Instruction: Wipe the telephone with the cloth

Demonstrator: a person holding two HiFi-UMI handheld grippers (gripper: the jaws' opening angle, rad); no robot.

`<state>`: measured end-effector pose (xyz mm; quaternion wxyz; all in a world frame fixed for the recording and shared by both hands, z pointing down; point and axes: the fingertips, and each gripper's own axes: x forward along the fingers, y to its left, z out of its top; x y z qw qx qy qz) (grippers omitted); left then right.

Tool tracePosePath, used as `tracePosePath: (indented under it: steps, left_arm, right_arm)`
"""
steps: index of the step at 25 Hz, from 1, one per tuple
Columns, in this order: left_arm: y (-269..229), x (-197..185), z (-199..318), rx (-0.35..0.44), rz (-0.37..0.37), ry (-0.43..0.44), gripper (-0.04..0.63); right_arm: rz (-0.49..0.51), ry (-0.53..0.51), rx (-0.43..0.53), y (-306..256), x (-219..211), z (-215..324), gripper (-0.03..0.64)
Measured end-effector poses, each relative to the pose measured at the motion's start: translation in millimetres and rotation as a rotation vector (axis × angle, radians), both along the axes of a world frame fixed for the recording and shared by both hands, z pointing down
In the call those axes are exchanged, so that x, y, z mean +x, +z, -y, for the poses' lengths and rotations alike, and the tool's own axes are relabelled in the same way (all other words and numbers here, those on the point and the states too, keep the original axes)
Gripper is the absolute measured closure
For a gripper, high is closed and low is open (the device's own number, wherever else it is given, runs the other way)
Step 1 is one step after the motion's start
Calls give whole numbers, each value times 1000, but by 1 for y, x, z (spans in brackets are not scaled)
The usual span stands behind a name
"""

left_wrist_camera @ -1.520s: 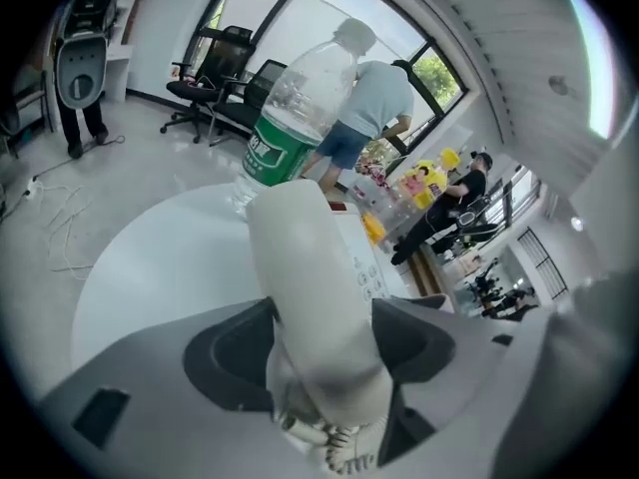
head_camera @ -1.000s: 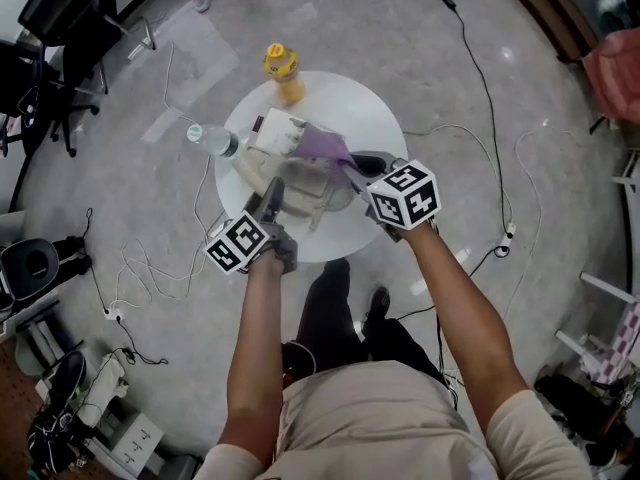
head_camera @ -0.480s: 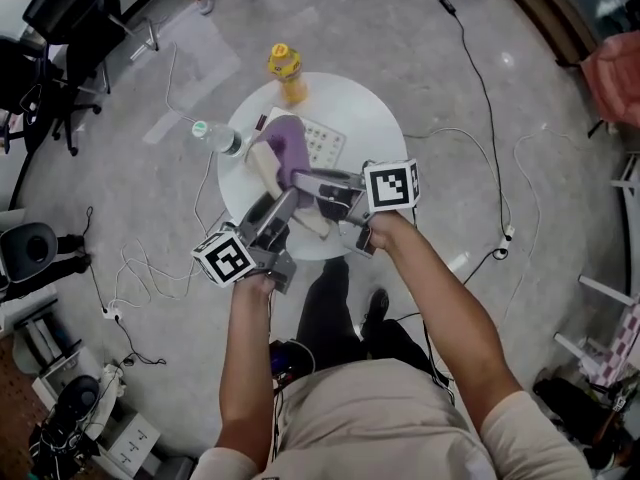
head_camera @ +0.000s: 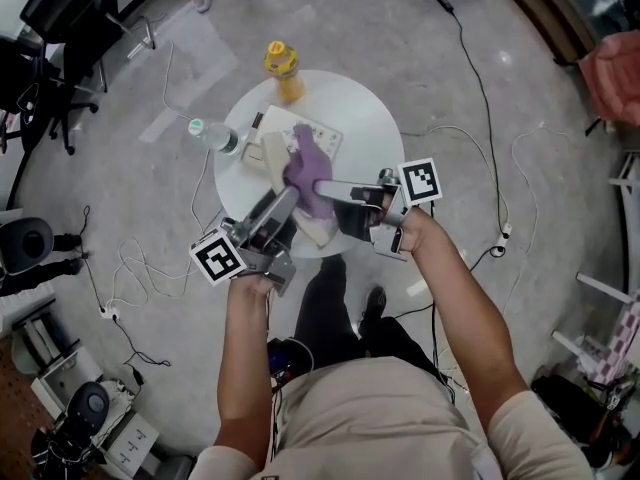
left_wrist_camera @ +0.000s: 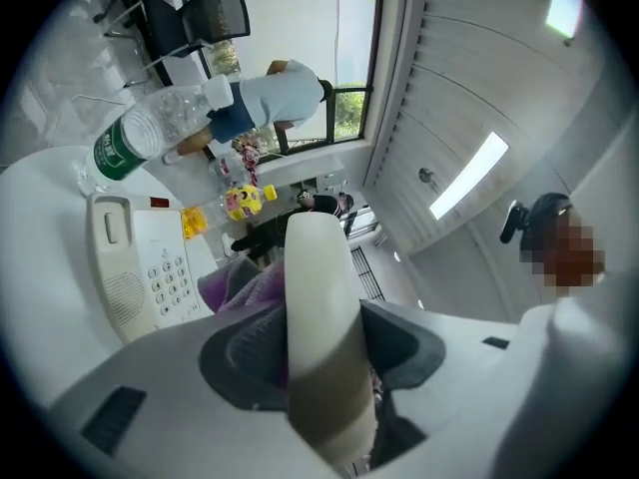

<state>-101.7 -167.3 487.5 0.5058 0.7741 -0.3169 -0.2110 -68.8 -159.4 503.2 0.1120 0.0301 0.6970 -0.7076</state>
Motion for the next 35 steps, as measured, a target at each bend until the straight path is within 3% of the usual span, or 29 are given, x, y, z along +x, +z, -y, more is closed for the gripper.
tracePosePath:
  steps: [5,9,14,16,24,26,29,32,35]
  left_arm:
    - [-4,27,-11,20,10,101,383]
    - [-11,31,-9,15,-40,72,385]
    - [-10,5,5,-39,-228,-51,387]
    - [-10,0,10,-38,-238,-66,388]
    - [-8,9,6,-71,-225,-52,388]
    - [-5,15,3,-79,-188,-39,388]
    - [3,24,-2,-78,-47,6,388]
    - [9,24,-2,-55,144,30,388]
    - [16,23,-4,-31,277,57,388]
  right_arm:
    - [51,202,-19,-9,12,42,588]
    - [103,258,-43,-22,5,50,589]
    - [82,127,-18,-23,-6,25,589]
    - [41,73,1,-19,-6,11,589]
    - [-105,32,86,-13,22,-18,589]
    - [-156,11,123,-12,27,-27,589]
    - [-265,20,230,-21,42,-25,589]
    - [-381,66,422,-51,54,-9,590]
    - [-438,80,607,-90,39,2,591]
